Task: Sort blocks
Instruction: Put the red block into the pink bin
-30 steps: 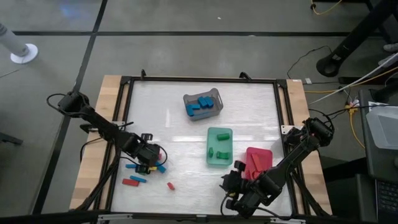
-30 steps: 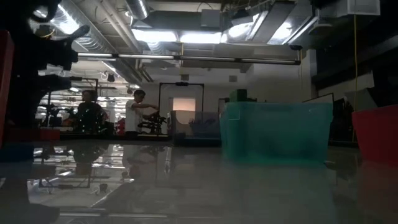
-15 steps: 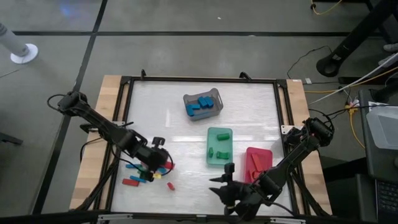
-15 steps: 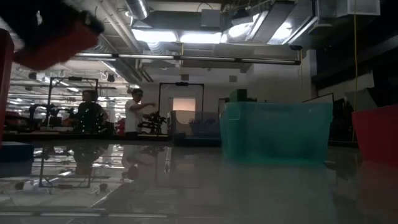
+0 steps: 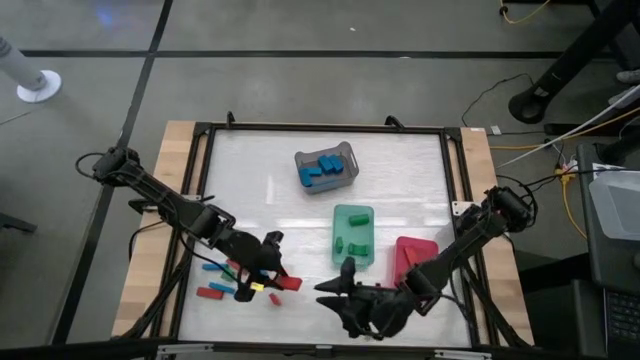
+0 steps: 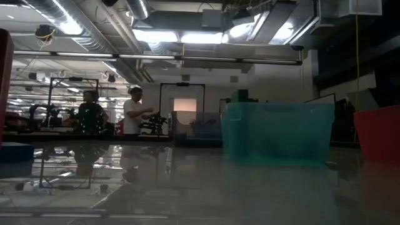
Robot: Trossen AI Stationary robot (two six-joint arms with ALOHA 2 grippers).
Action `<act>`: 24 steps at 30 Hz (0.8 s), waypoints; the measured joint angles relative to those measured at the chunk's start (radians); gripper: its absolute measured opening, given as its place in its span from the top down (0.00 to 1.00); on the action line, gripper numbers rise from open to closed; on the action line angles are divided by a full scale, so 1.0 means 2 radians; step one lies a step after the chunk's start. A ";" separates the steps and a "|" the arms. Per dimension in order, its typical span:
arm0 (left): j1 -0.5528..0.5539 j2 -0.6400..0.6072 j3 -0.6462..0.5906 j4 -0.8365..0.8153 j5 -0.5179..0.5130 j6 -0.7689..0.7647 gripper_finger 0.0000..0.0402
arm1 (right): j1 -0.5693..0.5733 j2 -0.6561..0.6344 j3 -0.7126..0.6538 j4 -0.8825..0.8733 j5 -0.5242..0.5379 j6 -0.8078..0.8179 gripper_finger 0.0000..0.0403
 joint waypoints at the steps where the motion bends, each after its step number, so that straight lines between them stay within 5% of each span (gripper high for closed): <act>1: 0.002 0.000 0.000 0.005 0.005 0.000 0.71 | -0.005 0.000 0.000 0.005 -0.010 -0.006 0.62; 24: 0.007 0.000 0.000 0.012 0.013 0.007 0.71 | -0.103 0.000 0.000 0.016 -0.216 -0.026 0.62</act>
